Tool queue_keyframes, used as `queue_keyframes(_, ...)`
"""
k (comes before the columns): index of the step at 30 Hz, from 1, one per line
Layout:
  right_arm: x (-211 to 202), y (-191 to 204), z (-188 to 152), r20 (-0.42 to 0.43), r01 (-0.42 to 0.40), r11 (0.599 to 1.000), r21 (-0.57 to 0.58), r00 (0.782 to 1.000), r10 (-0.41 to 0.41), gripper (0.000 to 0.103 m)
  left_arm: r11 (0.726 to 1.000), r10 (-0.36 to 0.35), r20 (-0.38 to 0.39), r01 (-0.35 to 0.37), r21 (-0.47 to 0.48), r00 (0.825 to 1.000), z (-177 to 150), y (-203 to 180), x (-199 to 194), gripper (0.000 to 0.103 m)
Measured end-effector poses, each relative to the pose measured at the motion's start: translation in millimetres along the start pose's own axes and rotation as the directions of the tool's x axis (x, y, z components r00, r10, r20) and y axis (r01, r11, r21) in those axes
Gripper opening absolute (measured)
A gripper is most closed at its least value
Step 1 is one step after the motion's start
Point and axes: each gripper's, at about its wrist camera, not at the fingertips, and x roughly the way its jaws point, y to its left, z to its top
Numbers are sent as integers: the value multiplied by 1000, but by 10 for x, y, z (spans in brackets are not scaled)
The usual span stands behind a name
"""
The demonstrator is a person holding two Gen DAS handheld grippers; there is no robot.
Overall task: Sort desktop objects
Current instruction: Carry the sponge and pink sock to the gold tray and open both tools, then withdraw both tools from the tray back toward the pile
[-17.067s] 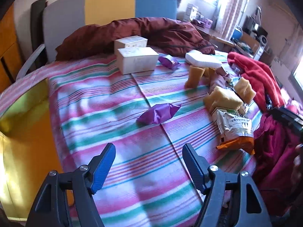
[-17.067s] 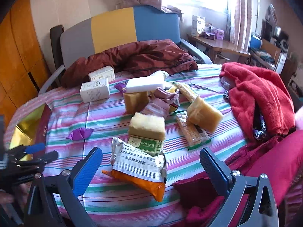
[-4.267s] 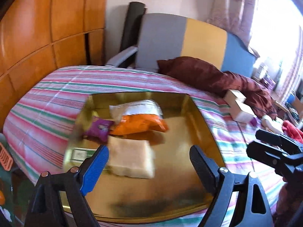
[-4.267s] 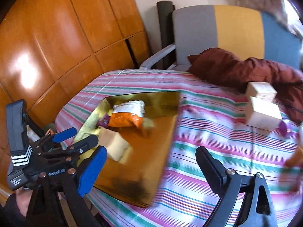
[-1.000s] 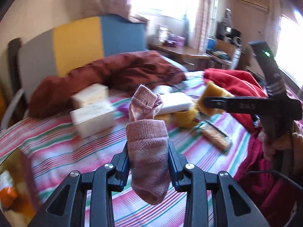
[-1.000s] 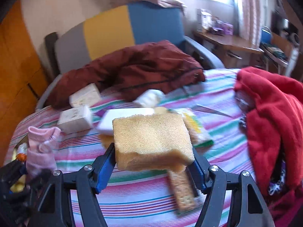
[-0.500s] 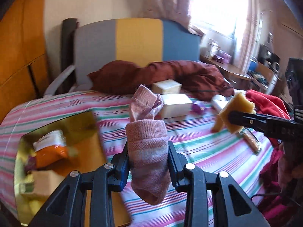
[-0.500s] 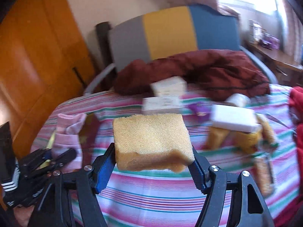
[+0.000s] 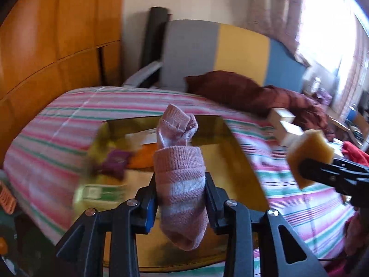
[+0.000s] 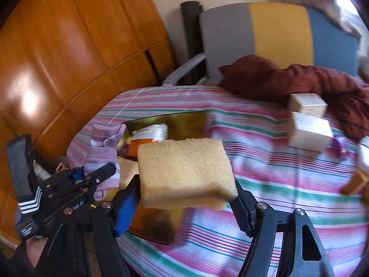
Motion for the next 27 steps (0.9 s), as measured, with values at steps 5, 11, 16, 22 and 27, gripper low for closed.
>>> queue_keyframes(5,303,358,-22,-52,-65,997,-47,997,63,86,994,93,-47,-96,-49,995,-103,431,87,39)
queue_keyframes(11,537,547,-79,-102,-108,991,-74,990,100,99,977,168,-81,-177,-119,982,-241,759,118,73)
queue_keyframes(16,547,527,-115,-107,-106,992,-66,989,99,99,974,171,-36,-174,-148,985,-252,813,-1,73)
queue_keyframes(22,451,414,-186,-93,-68,996,-50,994,64,99,990,89,39,-84,-116,995,-103,574,-166,73)
queue_keyframes(27,268,192,-205,-62,-30,999,-11,998,29,99,997,-50,51,53,-55,997,-10,217,-172,72)
